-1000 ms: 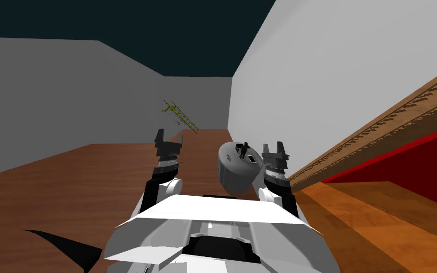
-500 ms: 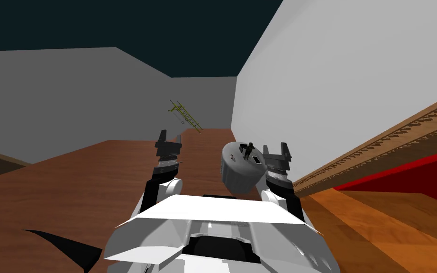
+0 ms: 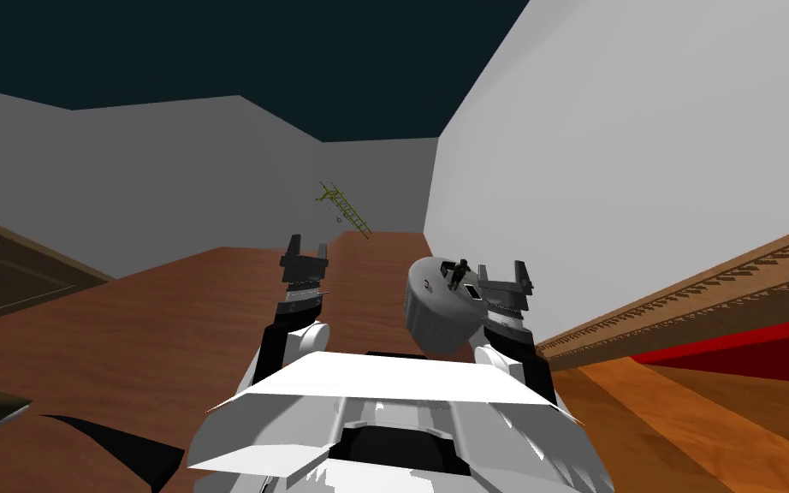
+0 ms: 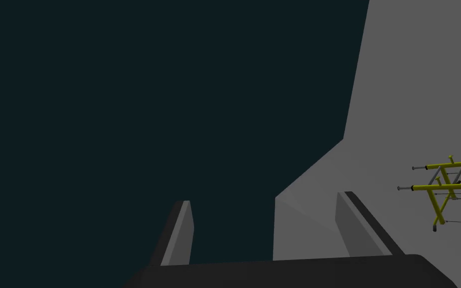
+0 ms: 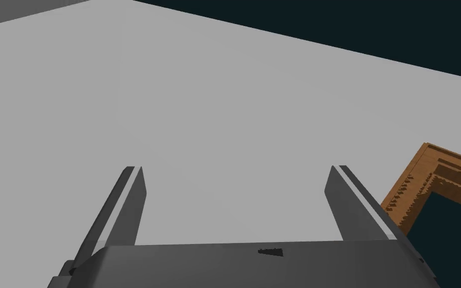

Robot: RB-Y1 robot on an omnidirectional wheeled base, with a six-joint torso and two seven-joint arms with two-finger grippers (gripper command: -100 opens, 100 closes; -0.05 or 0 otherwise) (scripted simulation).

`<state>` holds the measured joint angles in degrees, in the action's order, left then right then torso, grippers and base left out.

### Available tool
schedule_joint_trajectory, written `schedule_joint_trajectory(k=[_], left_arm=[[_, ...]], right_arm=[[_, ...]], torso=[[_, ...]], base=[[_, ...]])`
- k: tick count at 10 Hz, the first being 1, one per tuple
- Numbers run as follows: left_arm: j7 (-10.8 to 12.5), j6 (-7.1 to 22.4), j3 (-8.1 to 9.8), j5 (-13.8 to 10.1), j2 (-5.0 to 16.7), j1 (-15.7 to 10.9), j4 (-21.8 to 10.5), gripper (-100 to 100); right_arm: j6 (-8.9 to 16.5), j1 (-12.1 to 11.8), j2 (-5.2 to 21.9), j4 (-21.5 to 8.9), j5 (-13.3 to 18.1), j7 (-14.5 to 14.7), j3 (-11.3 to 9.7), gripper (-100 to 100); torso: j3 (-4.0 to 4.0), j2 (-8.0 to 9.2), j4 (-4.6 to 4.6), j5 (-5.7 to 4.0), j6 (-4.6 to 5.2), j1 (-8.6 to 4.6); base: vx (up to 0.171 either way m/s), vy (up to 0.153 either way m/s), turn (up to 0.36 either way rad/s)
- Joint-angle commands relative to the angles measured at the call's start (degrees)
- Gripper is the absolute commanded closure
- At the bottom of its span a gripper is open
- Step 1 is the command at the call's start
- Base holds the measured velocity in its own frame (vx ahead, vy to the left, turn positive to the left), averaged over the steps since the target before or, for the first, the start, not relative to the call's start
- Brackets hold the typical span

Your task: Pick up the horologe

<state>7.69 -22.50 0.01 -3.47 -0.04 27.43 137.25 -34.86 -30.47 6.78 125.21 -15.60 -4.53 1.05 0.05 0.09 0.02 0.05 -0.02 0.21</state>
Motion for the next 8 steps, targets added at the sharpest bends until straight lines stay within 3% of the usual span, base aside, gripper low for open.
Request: schedule_joint_trajectory(k=[1, 8], left_arm=[[0.0, 0.0, 0.0, 0.0, 0.0, 0.0, 0.0, 0], [0.0, 0.0, 0.0, 0.0, 0.0, 0.0, 0.0, 0]], right_arm=[[-0.3, -0.4, 0.2, -0.2, -2.6, 0.2, -0.2, -100], [-1.3, -1.8, 1.2, -1.8, -14.4, 0.9, -0.2, -100]], torso=[[0.0, 0.0, 0.0, 0.0, 0.0, 0.0], [-0.01, -0.02, 0.0, -0.01, 0.0, -0.07]], base=[[-0.018, 0.055, 0.081], [-0.012, 0.054, 0.135]])
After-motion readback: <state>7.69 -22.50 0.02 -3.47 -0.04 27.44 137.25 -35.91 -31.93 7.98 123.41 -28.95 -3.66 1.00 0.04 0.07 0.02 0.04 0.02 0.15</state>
